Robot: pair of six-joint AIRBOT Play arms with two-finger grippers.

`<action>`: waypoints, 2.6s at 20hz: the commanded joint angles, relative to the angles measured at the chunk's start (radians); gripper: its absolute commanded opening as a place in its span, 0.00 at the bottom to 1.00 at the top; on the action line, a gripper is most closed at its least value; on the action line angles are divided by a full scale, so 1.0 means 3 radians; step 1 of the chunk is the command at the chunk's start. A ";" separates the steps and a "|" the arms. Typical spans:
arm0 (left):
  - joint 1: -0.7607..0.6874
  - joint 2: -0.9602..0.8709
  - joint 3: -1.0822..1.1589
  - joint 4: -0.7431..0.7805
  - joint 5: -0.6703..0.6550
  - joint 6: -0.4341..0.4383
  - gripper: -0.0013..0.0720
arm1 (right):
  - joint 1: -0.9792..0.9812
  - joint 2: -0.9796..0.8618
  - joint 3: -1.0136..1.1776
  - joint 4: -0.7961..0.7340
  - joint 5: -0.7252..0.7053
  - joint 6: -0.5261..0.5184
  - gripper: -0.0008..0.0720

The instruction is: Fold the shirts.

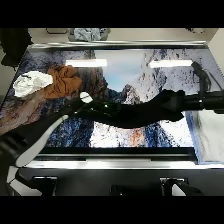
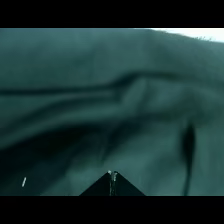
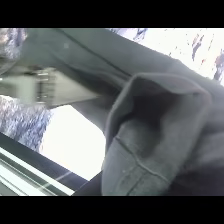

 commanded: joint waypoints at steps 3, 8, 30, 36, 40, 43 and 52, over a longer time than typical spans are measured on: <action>-0.0445 -0.0487 0.0439 -0.0412 -0.0018 -0.0151 0.07 | -0.0001 0.0565 0.0004 -0.0136 0.0192 0.0315 0.07; -0.0650 -0.0643 0.0498 -0.0518 -0.0394 -0.0046 0.06 | 0.0000 0.0572 0.0003 -0.0158 0.0076 0.0267 0.07; 0.1732 0.1754 0.0450 0.1906 -0.1161 -0.0370 0.06 | 0.1939 -0.2029 0.0432 0.1778 -0.2031 -0.0779 0.97; 0.1736 0.1752 0.0425 0.2252 -0.1170 -0.0259 0.07 | 0.0868 -0.1287 0.0394 -0.0944 -0.0539 0.0173 0.96; 0.1733 0.1746 0.0423 0.2279 -0.1170 -0.0259 0.07 | 0.0533 -0.0811 -0.0684 -0.1263 -0.0603 0.0520 0.94; 0.1731 0.1745 0.0423 0.2279 -0.1170 -0.0259 0.07 | 0.0547 -0.0657 -0.1592 0.0290 -0.1340 -0.0037 0.96; 0.1731 0.1742 0.0380 0.2277 -0.1174 -0.0261 0.07 | 0.0966 -0.0764 -0.2209 0.1751 -0.2225 -0.0697 0.88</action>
